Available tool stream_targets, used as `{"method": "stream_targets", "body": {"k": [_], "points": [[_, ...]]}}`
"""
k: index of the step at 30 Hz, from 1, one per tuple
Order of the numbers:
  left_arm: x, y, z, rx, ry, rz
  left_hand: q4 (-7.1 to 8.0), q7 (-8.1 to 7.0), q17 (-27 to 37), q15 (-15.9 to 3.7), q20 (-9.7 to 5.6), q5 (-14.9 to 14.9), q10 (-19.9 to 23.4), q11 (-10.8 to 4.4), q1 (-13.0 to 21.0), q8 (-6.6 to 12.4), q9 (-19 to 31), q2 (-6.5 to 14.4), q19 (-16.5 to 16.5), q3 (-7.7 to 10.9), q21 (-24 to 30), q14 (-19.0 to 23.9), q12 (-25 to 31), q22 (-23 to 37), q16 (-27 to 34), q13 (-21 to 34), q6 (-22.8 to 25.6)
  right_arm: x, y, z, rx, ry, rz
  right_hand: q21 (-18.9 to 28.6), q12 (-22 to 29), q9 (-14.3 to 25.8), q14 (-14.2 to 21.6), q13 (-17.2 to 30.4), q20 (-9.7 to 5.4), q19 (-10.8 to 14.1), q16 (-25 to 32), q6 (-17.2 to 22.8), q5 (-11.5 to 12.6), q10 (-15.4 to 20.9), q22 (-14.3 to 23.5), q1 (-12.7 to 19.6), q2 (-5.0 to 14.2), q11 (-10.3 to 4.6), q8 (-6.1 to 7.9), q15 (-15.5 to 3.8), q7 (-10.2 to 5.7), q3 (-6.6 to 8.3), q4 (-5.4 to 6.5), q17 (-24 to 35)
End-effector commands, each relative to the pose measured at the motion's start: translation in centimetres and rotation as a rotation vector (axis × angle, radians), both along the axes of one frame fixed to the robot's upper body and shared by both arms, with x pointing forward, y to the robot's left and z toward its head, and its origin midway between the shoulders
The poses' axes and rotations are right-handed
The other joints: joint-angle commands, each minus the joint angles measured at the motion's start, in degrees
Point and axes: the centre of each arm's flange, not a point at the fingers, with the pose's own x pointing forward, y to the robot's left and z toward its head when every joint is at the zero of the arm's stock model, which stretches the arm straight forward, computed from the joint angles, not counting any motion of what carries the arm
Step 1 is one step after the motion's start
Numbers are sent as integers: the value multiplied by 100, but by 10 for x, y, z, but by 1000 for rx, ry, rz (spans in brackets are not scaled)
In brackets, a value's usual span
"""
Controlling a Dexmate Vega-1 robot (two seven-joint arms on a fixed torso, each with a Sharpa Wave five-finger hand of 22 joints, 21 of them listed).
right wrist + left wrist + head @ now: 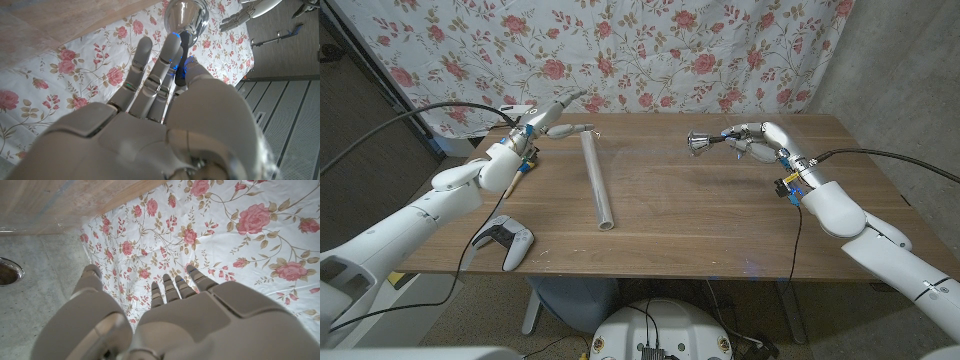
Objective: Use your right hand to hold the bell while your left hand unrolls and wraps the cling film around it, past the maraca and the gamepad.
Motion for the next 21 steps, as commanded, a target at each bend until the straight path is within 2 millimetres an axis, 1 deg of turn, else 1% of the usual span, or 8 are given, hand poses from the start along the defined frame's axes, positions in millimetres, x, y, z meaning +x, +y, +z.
{"method": "stream_targets", "body": {"k": [1,6,8,10,12,17,19,21], "points": [[4,2,8,150,-48,65,-6,-31,27,-48,-50,43,-15,-19,90,-36,27,-54,83,49,20,-48,-7,13,-11,22,-79,1,-1,-2,5,1,1,59,-11,7,60,14,-832,-43,-2,47,35,24,5,43,14,-38,-5,-57,-8,58,10,22],[13,3,10,214,-24,71,7,-63,33,-85,-76,41,-29,-20,46,-31,31,-197,164,-21,40,-44,-12,12,-1,27,-97,1,-1,-2,3,3,1,81,-12,9,69,31,-831,-50,-8,57,34,14,-19,41,12,-45,-5,-55,-2,62,9,36],[14,1,12,246,-33,67,21,-85,38,-101,-122,58,-33,-20,34,29,50,-272,256,-54,63,-22,-13,14,10,34,0,2,0,-2,2,6,2,90,-10,13,64,30,-832,-52,-21,53,34,25,-30,38,14,-40,-6,-55,0,64,10,29],[13,0,13,254,-41,65,8,-94,41,-95,-266,104,-56,-24,264,95,98,-80,359,98,71,-21,-20,13,10,44,36,2,1,-2,-1,4,0,101,-16,14,66,26,-832,-55,-27,55,34,27,-44,36,13,-41,-7,-55,-2,66,11,35],[14,0,15,268,-45,65,-11,-64,41,-100,-367,109,-68,-41,426,153,136,26,429,199,74,-21,-23,7,9,50,80,2,1,-2,-2,3,2,109,-18,15,67,30,-834,-55,-32,59,33,24,-54,37,11,-46,-7,-56,-16,68,9,36],[17,1,16,337,-68,78,-19,-73,41,-138,-407,102,-54,-63,476,169,153,29,452,221,71,-11,-15,5,10,53,73,2,1,-2,0,5,-4,123,-21,17,73,33,-832,-64,-38,63,32,25,-73,34,10,-50,-8,-55,-14,71,9,44],[18,1,17,376,-77,85,-12,-98,43,-168,-418,85,-44,-92,455,178,172,-58,461,184,61,-8,-7,3,9,57,43,2,1,-2,2,8,-3,134,-26,17,77,30,-832,-65,-42,61,32,23,-86,32,11,-35,-11,-55,-13,73,10,49],[17,3,23,350,-84,88,28,-190,57,-190,-446,73,-73,-141,381,104,220,-243,475,93,37,-22,-3,6,3,70,-294,3,1,-2,-1,8,-4,142,-32,18,82,34,-830,-72,-41,63,32,10,-97,30,10,-45,-11,-55,-9,75,10,59]]}}
